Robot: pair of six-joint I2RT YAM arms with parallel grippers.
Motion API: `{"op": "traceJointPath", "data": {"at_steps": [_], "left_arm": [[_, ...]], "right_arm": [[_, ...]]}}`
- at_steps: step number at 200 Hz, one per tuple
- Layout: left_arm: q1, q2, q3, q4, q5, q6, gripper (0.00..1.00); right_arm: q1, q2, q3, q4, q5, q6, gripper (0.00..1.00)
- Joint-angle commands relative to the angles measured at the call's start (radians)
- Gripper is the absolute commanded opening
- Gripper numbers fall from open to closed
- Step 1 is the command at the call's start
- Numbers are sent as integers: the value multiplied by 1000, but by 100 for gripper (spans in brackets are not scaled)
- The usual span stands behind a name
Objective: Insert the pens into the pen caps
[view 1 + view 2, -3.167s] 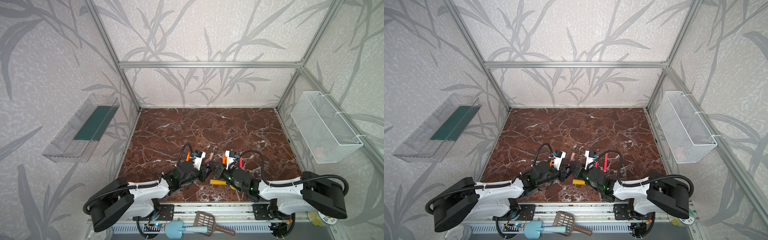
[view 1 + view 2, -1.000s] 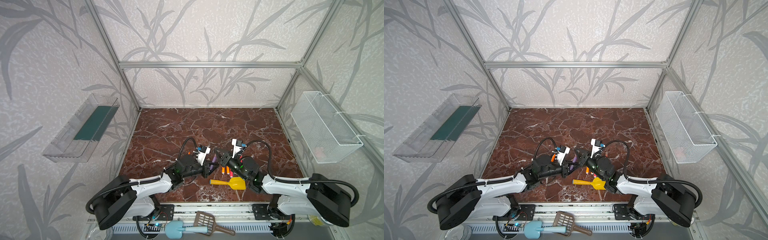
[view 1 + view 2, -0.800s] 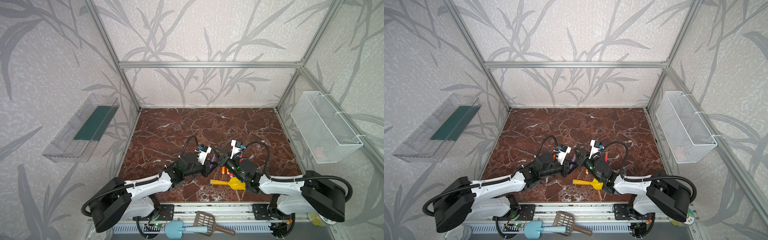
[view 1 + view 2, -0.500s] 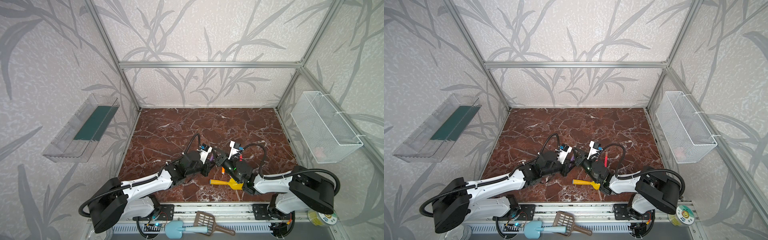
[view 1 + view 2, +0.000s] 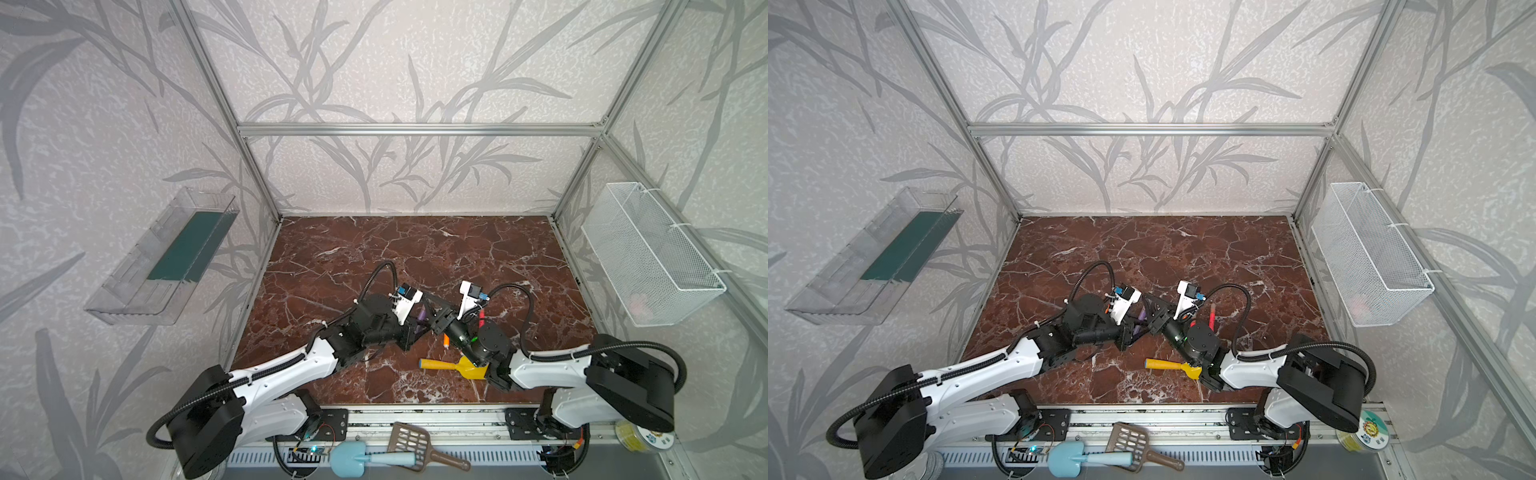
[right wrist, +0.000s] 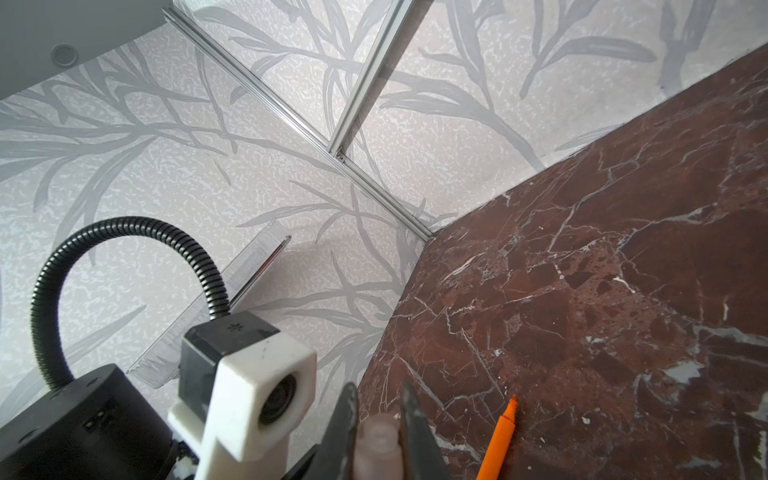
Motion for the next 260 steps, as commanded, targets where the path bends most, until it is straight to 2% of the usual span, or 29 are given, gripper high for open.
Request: {"op": "traceJointPath", "data": {"at_steps": [1, 16, 29, 58, 86, 98, 125, 146, 164, 181, 197, 260], "left_arm": [[43, -9, 33, 240, 26, -61, 0], [44, -9, 19, 283, 81, -97, 0], [44, -15, 18, 285, 81, -112, 0], [45, -43, 33, 242, 60, -112, 0], [42, -55, 17, 243, 33, -100, 0], [41, -54, 15, 238, 17, -97, 0], [32, -51, 33, 196, 1, -62, 0], [-8, -57, 17, 191, -70, -17, 0], [-55, -57, 21, 166, -139, 13, 0], [-102, -59, 35, 125, -191, 48, 0], [-146, -63, 26, 127, -234, 77, 0], [-192, -45, 12, 165, -241, 91, 0]], "right_arm": [[108, -56, -11, -167, -270, -127, 0], [110, -57, -74, -28, -281, -160, 0], [110, -66, -111, 37, -292, -183, 0], [110, -124, -86, -83, -320, -201, 0], [110, -134, -113, -32, -322, -201, 0], [110, -158, -103, -75, -320, -200, 0], [110, -223, -25, -328, -267, -172, 0], [111, -247, -22, -368, -228, -165, 0], [110, -279, -6, -437, -192, -152, 9], [108, -305, 23, -544, -167, -145, 13], [107, -319, 23, -566, -157, -145, 16], [107, -321, 26, -576, -154, -132, 32]]}}
